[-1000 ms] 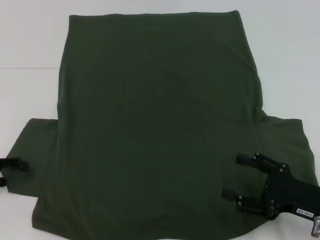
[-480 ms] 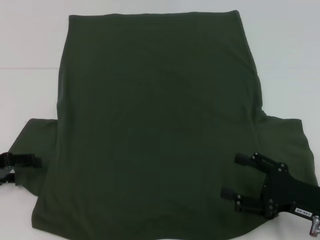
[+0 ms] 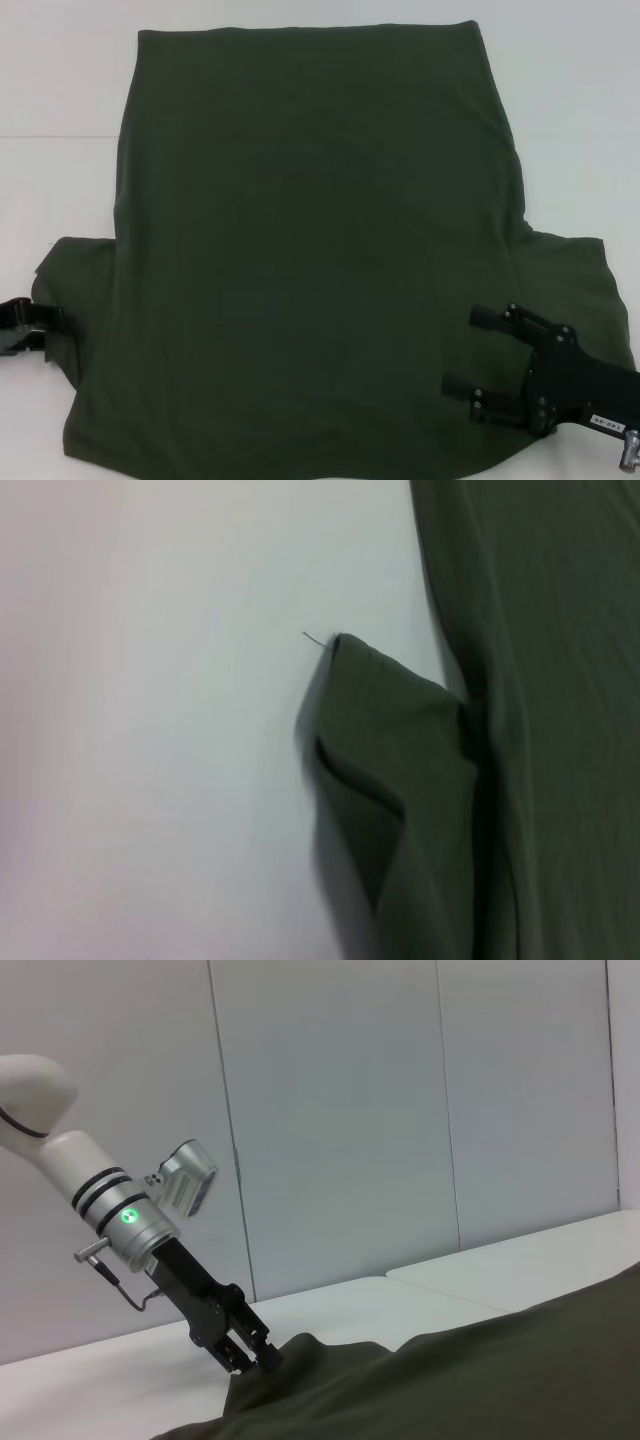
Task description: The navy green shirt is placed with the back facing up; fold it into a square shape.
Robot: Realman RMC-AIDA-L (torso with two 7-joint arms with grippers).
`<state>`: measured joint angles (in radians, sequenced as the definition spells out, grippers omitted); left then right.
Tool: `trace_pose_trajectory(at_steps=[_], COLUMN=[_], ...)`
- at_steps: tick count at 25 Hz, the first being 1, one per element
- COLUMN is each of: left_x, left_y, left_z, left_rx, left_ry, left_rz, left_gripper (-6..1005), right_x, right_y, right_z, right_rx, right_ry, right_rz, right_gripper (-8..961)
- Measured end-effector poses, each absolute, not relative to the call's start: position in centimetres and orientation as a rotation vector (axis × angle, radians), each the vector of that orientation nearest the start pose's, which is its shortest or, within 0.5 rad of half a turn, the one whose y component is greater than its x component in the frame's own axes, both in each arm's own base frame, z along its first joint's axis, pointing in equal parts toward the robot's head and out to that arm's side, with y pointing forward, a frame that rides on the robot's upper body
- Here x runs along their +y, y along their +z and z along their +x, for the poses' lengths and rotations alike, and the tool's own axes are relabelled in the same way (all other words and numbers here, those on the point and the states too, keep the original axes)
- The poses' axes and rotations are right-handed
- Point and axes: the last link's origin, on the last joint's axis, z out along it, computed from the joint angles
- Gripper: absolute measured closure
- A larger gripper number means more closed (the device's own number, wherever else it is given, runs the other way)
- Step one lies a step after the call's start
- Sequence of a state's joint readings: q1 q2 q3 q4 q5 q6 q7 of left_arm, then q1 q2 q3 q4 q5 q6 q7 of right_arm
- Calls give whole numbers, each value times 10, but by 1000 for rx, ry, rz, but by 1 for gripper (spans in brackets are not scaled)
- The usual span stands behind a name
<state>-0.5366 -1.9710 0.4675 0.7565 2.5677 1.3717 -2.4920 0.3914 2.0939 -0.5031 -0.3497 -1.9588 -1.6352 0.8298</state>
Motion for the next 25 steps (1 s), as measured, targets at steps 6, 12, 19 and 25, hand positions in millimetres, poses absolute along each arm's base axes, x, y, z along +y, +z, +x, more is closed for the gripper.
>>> trace_pose_trajectory(at_steps=[6,12,19,25], left_x=[337,336,338,339], left_y=[73,73,74,85], left_z=[-364,-365,-363,-367], left_rx=[2614,2617,2611,2612], left_ry=[326,324,333,327], left_rz=[2475,2474,2482,2516], left_gripper=[591,809,977,997], right_x=[259,259,259,259], right_y=[-33,-33,-33,-33], right_z=[300,300,300,300], right_rx=[418,417,416,417], right_ry=[929,931,931,932], right_rz=[-2555,-2556,-2556,-2556], right_gripper=[10,10,10,10])
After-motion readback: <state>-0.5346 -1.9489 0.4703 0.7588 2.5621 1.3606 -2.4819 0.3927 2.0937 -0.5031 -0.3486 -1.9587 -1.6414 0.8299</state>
